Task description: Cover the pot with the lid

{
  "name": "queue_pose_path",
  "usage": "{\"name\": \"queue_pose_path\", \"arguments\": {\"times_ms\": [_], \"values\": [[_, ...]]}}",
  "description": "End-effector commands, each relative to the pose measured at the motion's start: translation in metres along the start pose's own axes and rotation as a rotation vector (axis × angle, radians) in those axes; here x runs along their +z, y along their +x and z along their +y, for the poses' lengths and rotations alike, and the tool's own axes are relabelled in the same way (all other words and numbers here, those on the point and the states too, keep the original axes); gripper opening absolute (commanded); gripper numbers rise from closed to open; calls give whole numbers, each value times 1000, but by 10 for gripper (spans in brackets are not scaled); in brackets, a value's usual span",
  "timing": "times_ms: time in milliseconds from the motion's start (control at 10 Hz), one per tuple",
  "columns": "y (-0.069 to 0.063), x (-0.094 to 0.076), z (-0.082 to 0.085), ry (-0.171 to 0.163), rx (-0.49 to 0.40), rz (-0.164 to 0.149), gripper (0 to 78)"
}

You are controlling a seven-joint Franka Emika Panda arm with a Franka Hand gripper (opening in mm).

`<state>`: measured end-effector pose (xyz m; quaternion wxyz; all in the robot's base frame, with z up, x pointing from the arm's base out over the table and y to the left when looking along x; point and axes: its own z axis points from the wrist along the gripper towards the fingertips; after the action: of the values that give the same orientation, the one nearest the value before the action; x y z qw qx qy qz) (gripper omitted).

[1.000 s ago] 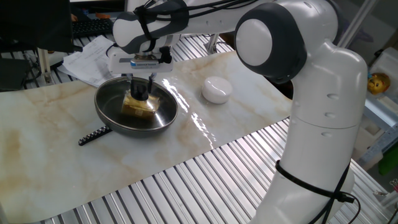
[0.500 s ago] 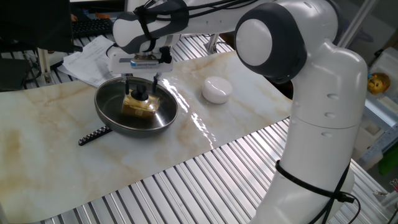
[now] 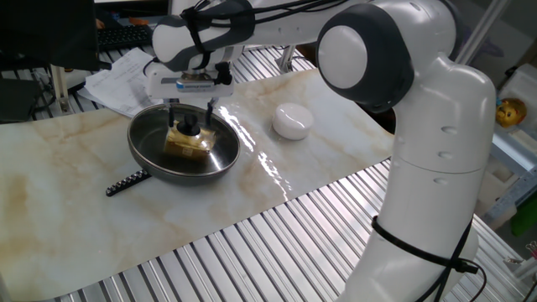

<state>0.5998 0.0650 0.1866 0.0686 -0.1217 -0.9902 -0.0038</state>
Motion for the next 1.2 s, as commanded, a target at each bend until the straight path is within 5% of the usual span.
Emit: {"name": "queue_pose_path", "arguments": {"times_ms": [100, 500, 900, 1200], "values": [[0, -36, -2, -52, -24, 9, 774], [9, -65, -9, -54, -33, -8, 774], [30, -114, -33, -54, -46, -15, 774], [44, -116, -59, -63, -88, -16, 774]]}}
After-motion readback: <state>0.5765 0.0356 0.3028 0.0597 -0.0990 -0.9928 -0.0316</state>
